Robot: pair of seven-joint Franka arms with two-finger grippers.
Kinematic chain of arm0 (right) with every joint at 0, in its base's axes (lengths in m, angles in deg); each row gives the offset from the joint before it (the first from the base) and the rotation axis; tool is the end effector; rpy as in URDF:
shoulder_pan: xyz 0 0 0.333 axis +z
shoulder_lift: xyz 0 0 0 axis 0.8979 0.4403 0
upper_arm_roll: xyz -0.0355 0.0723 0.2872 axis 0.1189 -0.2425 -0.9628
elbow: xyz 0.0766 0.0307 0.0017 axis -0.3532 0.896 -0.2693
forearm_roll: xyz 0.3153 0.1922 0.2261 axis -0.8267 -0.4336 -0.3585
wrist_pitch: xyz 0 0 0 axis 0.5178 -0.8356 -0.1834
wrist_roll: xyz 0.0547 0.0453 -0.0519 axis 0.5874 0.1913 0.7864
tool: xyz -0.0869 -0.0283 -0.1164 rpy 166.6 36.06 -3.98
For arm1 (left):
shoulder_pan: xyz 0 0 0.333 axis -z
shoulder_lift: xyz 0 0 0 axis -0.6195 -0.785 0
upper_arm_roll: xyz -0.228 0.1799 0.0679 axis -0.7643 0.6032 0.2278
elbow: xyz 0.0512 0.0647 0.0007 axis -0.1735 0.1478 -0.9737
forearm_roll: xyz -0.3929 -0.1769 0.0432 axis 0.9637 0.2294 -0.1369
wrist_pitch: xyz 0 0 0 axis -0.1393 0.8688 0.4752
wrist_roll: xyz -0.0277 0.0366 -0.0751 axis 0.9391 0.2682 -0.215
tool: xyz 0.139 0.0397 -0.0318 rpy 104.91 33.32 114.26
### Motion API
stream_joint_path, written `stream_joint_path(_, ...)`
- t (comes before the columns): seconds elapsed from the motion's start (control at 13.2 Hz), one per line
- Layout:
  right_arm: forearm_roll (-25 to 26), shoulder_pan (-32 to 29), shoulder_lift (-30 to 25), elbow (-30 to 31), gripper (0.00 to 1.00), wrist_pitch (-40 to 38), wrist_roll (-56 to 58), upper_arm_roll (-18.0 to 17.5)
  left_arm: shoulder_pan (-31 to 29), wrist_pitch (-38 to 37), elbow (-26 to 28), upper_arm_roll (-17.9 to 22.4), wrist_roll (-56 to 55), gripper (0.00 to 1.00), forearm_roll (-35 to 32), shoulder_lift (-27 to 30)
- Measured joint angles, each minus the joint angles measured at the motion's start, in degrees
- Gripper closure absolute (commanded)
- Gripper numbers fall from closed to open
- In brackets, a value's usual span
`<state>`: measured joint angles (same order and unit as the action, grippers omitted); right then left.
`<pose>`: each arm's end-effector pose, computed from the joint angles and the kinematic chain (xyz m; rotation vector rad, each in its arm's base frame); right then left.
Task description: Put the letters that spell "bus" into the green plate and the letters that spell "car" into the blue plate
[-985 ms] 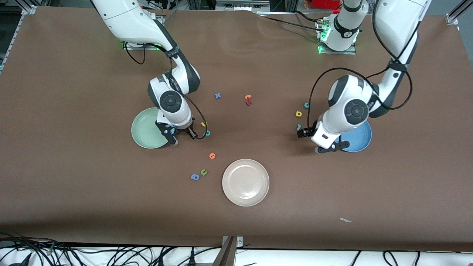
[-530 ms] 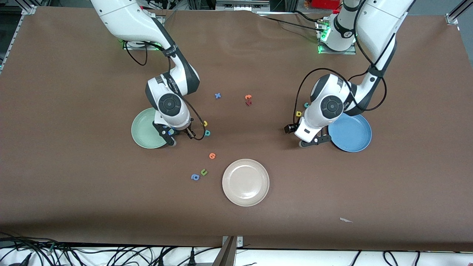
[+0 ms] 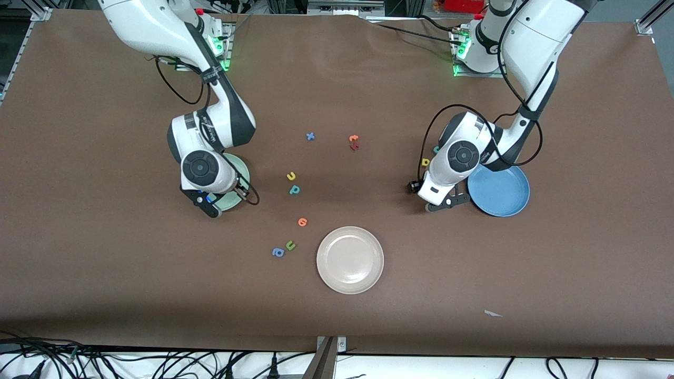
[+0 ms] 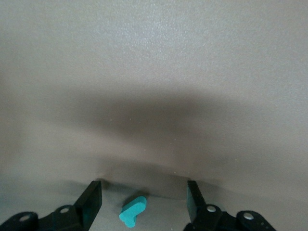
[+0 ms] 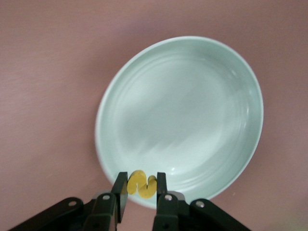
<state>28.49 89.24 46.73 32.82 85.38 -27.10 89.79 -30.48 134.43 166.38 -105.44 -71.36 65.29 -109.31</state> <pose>0.5920 0.2277 0.1489 2.7315 -1.0039 -0.2637 0.5430 -0.2493 0.0781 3.0963 0.4769 -0.2232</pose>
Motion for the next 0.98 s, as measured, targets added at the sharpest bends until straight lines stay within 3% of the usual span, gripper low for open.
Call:
stream_joint_path(0.08,0.00,-0.48,0.24,1.52,0.72,1.81,0.67,0.11,0.00,0.01,0.00,0.00,-0.16,0.37,0.00,-0.06)
stream_joint_path(0.15,0.00,-0.73,0.44,3.30,0.58,4.05,1.02,0.16,0.00,0.11,-0.02,-0.02,-0.21,0.35,0.00,-0.06)
stream_joint_path(0.23,-0.01,-0.74,0.64,4.84,0.17,5.99,1.09,0.17,-0.01,0.22,-0.11,-0.05,-0.21,0.33,0.00,-0.04)
stream_joint_path(0.3,-0.01,-0.71,0.78,5.84,0.00,7.01,1.09,0.16,-0.05,0.22,-0.05,-0.05,-0.13,0.32,0.00,-0.04)
stream_joint_path(0.68,-0.11,-0.58,-0.83,4.83,0.00,6.13,1.08,-0.23,-0.15,0.22,0.34,-0.05,1.04,0.31,-0.04,0.13)
stream_joint_path(0.83,-0.91,-0.45,-1.77,2.06,0.00,5.20,1.12,-1.96,-0.15,0.22,1.00,-0.08,1.26,0.33,-0.04,0.52)
stream_joint_path(0.98,-1.32,-0.21,-1.90,-0.11,0.00,4.94,4.41,-4.83,-0.14,0.22,1.82,-0.20,1.30,0.45,-0.04,1.08)
